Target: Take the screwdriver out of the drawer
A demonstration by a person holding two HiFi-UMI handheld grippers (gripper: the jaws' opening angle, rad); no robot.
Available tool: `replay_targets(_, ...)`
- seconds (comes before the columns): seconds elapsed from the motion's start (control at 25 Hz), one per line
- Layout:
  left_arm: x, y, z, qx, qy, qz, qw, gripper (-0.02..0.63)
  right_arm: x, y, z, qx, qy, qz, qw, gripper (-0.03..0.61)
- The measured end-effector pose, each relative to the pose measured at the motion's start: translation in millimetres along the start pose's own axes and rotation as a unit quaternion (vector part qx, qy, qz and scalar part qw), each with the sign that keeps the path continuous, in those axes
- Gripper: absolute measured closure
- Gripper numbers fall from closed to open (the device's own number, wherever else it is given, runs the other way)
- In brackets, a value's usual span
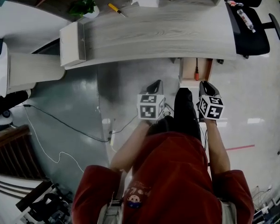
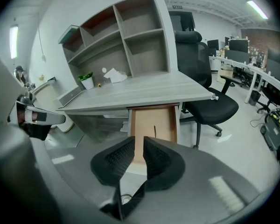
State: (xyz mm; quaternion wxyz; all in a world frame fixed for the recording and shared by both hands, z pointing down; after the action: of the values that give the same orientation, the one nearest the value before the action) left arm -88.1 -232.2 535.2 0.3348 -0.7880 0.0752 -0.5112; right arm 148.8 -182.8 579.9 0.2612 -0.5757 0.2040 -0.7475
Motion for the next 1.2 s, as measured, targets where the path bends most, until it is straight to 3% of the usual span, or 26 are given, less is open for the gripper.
replay_targets(0.2,27,-6,1,0.004,0.0,-0.022,0.9998,0.615,36,-12,17,0.003,-0.002,-0.031,1.0,0.506)
replay_targets(1.2,151,-45,-23,-0.026,0.014,-0.097,0.9949,0.615,212,-60,74,-0.019,-0.011,-0.151,0.988,0.463)
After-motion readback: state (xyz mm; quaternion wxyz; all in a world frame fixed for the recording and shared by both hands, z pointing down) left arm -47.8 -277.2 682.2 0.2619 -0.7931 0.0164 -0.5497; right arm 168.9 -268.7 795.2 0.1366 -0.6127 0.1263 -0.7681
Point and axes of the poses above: the fingertips, and each gripper's own axes: x forward along the fingers, z to its right, y out of its top, the point moved 7 cm from there along -x, backward along the fingers, and after that the axes turned 3 degrees about -z, right-handed, at the moved point
